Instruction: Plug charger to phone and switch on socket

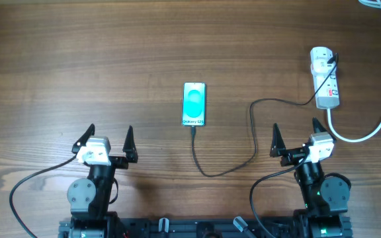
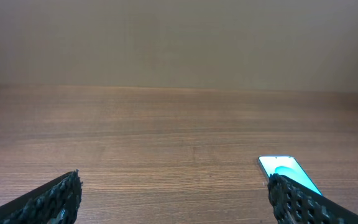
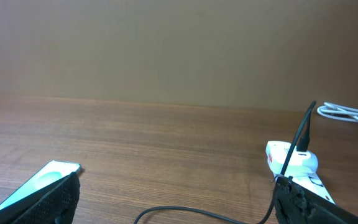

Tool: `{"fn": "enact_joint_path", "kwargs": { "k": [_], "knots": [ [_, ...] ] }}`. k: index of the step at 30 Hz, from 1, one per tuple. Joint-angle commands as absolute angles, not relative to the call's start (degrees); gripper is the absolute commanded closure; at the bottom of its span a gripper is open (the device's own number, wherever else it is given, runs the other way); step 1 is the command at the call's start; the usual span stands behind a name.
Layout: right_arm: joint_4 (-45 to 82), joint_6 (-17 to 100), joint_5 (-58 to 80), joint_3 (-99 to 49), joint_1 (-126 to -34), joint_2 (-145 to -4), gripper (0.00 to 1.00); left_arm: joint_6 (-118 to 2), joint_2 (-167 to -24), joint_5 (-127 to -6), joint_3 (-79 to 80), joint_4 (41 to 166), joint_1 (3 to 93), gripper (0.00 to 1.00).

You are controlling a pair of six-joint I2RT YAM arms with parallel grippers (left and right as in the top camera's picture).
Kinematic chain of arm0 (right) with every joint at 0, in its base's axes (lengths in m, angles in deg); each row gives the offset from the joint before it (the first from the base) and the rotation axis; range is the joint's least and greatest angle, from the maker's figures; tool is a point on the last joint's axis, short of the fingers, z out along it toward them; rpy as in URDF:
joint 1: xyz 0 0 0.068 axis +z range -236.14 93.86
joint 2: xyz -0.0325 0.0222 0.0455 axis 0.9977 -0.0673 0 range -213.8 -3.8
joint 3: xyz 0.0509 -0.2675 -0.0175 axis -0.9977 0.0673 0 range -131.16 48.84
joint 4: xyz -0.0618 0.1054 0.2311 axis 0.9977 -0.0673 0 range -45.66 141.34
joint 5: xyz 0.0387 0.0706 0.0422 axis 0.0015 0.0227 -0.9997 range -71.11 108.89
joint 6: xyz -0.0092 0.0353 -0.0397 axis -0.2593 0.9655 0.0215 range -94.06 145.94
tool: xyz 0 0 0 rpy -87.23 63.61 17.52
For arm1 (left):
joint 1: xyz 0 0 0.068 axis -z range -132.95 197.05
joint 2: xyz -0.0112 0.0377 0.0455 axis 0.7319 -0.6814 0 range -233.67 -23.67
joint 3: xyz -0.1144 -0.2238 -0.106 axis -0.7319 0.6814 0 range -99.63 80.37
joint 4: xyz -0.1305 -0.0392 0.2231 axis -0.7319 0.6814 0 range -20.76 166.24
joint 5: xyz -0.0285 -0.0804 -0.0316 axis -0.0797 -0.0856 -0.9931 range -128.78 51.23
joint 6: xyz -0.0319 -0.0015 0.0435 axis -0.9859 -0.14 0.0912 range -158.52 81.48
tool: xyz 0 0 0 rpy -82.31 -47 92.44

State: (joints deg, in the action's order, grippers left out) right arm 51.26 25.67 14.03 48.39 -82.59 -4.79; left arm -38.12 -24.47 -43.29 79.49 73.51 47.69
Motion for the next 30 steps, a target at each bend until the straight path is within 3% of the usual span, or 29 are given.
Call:
{"fn": "enact_joint_path", "kwargs": {
  "k": [1,30],
  "knots": [
    [51.48,26.13,13.96,48.53,-82.78,-4.33,0.00,-36.96,-23.82,-42.79,80.03,73.60,47.95,0.00],
    [51.48,26.11,13.96,48.53,-82.78,-4.33,0.00,-37.39,-23.82,-42.09,80.03,73.73,48.96,0.00]
  ]
}}
